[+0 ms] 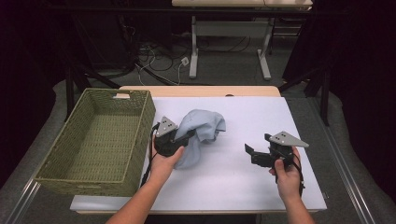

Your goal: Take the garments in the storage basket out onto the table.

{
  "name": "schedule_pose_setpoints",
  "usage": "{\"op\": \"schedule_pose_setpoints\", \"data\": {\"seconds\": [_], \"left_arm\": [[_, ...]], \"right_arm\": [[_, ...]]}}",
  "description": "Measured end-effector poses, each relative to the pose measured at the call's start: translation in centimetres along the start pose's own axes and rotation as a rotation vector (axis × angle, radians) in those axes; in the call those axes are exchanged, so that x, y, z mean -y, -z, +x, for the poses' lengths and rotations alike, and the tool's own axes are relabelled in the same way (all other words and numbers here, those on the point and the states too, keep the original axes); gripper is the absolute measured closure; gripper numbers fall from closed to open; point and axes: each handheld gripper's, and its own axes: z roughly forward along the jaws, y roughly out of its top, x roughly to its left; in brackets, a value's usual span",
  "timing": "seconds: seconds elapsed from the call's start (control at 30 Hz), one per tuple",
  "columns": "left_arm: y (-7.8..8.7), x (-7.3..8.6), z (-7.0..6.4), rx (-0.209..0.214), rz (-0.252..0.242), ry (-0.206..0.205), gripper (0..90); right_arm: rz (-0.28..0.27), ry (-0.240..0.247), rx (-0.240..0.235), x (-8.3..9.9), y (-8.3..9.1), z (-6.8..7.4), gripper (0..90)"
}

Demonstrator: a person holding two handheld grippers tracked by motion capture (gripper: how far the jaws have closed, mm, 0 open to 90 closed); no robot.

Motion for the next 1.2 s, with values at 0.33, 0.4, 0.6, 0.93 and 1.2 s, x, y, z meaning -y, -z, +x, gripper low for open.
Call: {"op": "schedule_pose_setpoints", "data": {"seconds": [0.33,0.4,0.6,0.93,1.2], "left_arm": [[-1.3,1.6,0.3,-0.003,0.046,0.008,72.7],[-1.4,1.7,0.3,0.002,0.057,0.01,72.7],[-1.9,2.1,0.4,0.014,0.107,0.008,72.3],[-2.5,3.8,0.4,0.023,0.172,0.026,71.8],[-3.0,5.2,0.3,0.037,0.223,0.024,71.1]], "right_arm": [[0.004,0.01,-0.004,0.1,-0.1,0.1,13.6],[0.002,0.011,-0.001,0.1,-0.2,0.1,13.5],[0.007,0.011,-0.004,0.1,-0.1,0.1,13.6],[0.01,0.009,-0.004,0.1,-0.2,0.3,13.7],[0.01,0.014,-0.005,0.1,-0.2,0.3,13.7]]}}
